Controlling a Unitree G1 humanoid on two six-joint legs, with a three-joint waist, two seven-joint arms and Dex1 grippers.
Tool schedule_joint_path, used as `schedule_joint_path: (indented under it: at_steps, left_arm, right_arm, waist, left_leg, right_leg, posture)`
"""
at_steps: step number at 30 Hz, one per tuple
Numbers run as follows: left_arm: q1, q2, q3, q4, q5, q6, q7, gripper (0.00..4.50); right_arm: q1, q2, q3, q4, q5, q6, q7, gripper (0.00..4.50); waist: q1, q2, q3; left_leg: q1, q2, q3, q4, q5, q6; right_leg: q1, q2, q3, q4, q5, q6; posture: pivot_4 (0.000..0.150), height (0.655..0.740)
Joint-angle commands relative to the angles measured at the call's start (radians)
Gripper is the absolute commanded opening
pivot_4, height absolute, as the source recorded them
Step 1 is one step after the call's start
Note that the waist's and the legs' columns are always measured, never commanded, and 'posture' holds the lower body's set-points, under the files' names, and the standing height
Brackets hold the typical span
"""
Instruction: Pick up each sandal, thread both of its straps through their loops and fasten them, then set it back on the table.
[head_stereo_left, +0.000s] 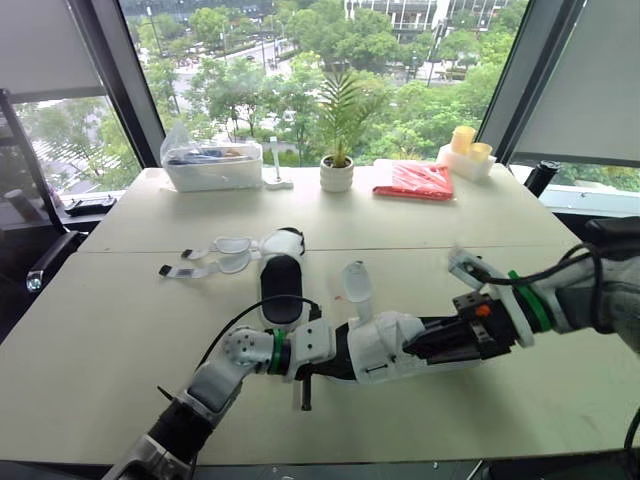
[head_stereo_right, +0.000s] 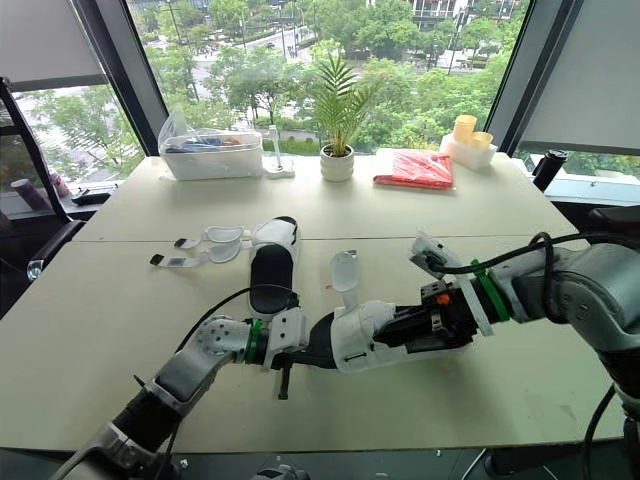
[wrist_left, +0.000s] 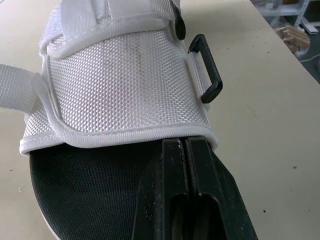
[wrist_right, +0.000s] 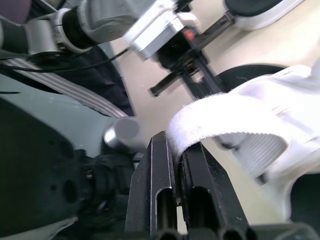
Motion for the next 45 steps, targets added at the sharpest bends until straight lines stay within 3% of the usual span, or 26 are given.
schedule_joint_path:
  at_steps: [1,16,19,26,34,45]
  left_arm:
    - [0.043,0.021,-0.076,0.079,0.079,0.030,-0.019,0.00]
    - [0.063,0.032,-0.076,0.060,0.078,0.035,-0.009,0.00]
    - [0.066,0.033,-0.075,0.057,0.077,0.038,-0.006,0.00]
    - [0.070,0.033,-0.071,0.052,0.077,0.042,0.001,0.00]
    - [0.073,0.035,-0.067,0.043,0.074,0.049,0.009,0.00]
    - [0.071,0.036,-0.068,0.032,0.073,0.058,0.014,0.00]
  right_arm:
    - [-0.069,0.025,0.050,0.086,-0.119,-0.107,0.076,0.03]
    - [-0.225,0.174,0.240,0.404,-0.452,-0.321,0.273,0.03]
    - [-0.230,0.199,0.249,0.458,-0.495,-0.343,0.287,0.98]
    - [-0.263,0.306,0.188,0.628,-0.533,-0.319,0.235,4.47]
    - [-0.290,0.423,0.180,0.844,-0.655,-0.442,0.148,4.47]
    - [-0.301,0.496,0.219,1.117,-0.917,-0.821,0.059,4.47]
  waist:
    - [0.003,0.000,0.000]
    - [0.009,0.002,-0.002]
    - [0.008,0.003,-0.002]
    - [0.009,0.003,-0.006]
    - [0.008,0.004,-0.007]
    - [0.000,0.006,-0.008]
  left_leg:
    - [0.000,0.000,0.000,0.000,0.000,0.000]
    - [0.001,0.000,0.000,0.000,-0.001,-0.002]
    - [0.001,0.000,0.000,0.001,-0.001,-0.002]
    - [0.002,0.000,0.000,0.000,-0.001,-0.002]
    - [0.002,0.000,0.000,0.000,0.000,-0.002]
    - [0.004,0.000,0.000,-0.001,0.001,-0.003]
  right_leg:
    - [0.000,0.000,0.000,0.000,0.000,0.000]
    - [0.000,0.001,0.000,0.001,0.002,0.003]
    - [0.000,0.001,0.000,0.001,0.002,0.003]
    - [0.000,0.001,0.000,0.001,0.002,0.003]
    - [0.000,0.001,0.000,0.002,0.002,0.003]
    - [0.001,0.002,0.000,0.003,0.003,0.003]
  posture:
    - [0.150,0.7400]
    - [0.150,0.7400]
    - [0.150,0.7400]
    - [0.150,0.7400]
    - [0.150,0.7400]
    - [0.150,0.7400]
